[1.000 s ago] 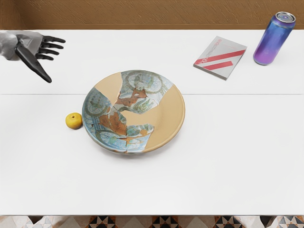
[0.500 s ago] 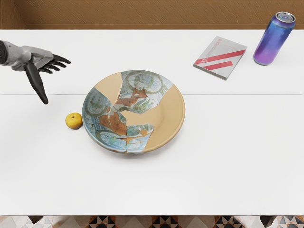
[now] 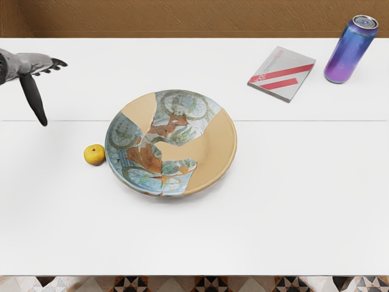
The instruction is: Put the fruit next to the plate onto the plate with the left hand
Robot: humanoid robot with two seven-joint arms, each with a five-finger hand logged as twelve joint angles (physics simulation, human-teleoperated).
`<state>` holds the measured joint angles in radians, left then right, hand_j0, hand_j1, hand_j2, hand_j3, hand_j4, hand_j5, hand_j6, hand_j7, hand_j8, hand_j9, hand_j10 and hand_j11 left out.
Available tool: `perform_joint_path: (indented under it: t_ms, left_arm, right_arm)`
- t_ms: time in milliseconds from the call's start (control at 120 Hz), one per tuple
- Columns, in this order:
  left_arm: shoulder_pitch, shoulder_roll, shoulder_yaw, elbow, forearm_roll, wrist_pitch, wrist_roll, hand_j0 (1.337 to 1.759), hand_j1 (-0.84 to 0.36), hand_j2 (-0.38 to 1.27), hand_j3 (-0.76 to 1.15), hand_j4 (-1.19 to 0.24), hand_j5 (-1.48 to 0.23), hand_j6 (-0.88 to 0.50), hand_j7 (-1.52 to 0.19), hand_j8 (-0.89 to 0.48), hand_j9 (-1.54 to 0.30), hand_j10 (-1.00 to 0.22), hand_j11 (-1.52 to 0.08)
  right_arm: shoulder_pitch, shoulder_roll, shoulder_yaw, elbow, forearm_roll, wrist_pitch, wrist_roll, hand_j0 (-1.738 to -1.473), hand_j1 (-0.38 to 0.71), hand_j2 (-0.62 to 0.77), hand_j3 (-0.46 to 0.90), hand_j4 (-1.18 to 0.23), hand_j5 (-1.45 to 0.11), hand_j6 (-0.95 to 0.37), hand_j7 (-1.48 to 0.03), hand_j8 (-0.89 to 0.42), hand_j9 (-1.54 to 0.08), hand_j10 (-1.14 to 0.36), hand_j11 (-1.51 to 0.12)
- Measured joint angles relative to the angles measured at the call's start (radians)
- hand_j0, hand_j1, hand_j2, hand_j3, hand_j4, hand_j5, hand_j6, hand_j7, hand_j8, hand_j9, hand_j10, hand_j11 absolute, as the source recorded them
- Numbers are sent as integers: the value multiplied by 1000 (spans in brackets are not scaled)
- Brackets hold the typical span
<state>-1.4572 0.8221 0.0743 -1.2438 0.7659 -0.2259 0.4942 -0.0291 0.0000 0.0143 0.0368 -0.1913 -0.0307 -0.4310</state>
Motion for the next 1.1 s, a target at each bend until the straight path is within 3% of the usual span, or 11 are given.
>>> perform_joint_path:
  t_ms: [158,333,750,1100]
  left_arm:
    - [4,37,34,-96,-7,89,36,1658,327,5,0,-25,-26,-26,-26,-26,-26,-24,-26]
    - [10,7,55,-142,-19,151,66,1658,327,6,0,-25,-27,-27,-26,-26,-26,-25,-26]
    - [49,-46,83,-158,-32,248,102,1658,326,6,0,-25,-27,-27,-27,-26,-27,-25,-26]
    - [69,-117,117,-157,-149,329,113,1658,317,7,0,-32,-37,-33,-36,-33,-36,-31,-36]
  right_arm:
    - [0,0,0,0,0,0,0,-1658,-349,1,0,-1,0,-2,0,-1,0,-1,0]
    - [0,0,0,0,0,0,0,-1658,-349,1,0,-1,0,-1,0,-1,0,-1,0]
    - [0,0,0,0,0,0,0,-1658,-349,1,0,-1,0,-2,0,-1,0,-1,0]
    - [0,0,0,0,0,0,0,-1658,-349,1,0,-1,0,-2,0,-1,0,-1,0]
